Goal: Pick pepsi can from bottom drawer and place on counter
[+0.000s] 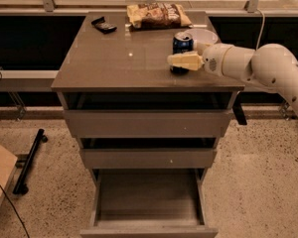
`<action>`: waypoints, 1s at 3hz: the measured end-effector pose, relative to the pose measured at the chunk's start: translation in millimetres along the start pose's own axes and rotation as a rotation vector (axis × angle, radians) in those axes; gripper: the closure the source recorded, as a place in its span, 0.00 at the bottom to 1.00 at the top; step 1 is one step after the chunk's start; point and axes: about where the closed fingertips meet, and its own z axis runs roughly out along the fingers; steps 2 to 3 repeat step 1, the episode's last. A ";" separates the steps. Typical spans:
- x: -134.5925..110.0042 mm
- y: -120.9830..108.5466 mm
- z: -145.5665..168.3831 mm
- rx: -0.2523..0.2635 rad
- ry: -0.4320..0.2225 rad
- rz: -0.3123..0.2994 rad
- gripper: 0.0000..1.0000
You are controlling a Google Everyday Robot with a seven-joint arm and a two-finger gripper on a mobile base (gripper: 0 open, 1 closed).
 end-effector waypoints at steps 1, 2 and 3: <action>0.0 0.1 0.1 0.000 0.000 0.000 0.00; 0.0 0.1 0.1 0.000 0.000 0.000 0.00; 0.0 0.1 0.1 0.000 0.000 0.000 0.00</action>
Offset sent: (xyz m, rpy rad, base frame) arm 0.0000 0.0000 0.0000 0.0000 0.0000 0.0000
